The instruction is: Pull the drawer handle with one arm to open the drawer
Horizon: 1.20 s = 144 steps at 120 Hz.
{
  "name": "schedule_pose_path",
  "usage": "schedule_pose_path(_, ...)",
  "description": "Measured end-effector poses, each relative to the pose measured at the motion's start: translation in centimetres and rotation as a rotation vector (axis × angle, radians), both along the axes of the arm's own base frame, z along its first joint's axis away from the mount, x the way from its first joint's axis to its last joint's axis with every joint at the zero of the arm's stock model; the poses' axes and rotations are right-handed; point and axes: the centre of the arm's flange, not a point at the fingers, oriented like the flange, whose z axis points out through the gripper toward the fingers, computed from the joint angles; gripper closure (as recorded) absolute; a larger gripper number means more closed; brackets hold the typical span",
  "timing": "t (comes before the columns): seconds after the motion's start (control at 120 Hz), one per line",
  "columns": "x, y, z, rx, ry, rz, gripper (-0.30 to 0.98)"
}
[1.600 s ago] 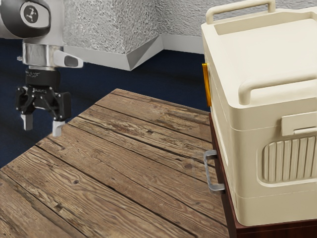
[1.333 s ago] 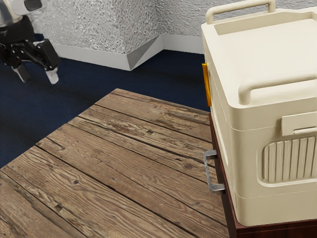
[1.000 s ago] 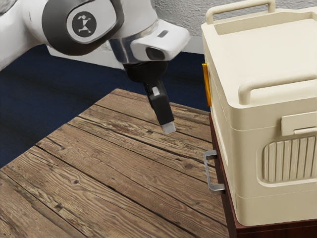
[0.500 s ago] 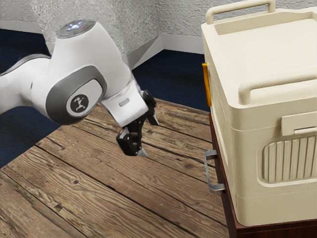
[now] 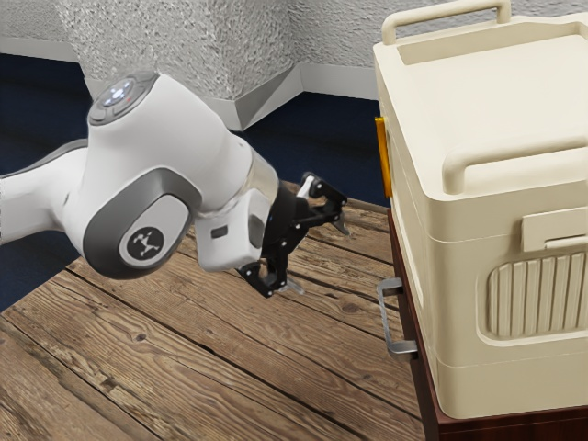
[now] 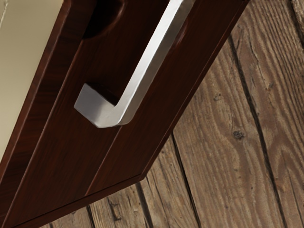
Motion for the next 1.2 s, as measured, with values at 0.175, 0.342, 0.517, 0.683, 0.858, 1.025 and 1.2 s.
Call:
schedule_pose_path(0.175,-0.4,-1.2,-1.3,0.040,0.002,-0.097,0.00)
schedule_pose_path(0.342,-1.0,-2.4,-2.5,0.069,0.001,-0.180,0.00)
schedule_pose_path(0.517,-1.8,-3.3,-3.6,0.090,-0.010,-0.255,0.00)
schedule_pose_path(0.683,-2.3,-3.6,-4.8,0.105,-0.028,-0.300,0.00)
schedule_pose_path(0.858,-3.1,-3.9,-5.4,0.108,-0.076,-0.337,0.00)
schedule_pose_path(1.025,-4.4,-3.6,-6.3,0.096,-0.144,-0.355,0.00)
schedule_pose_path(1.2,-4.2,-3.5,-6.0,0.089,-0.230,-0.355,0.00)
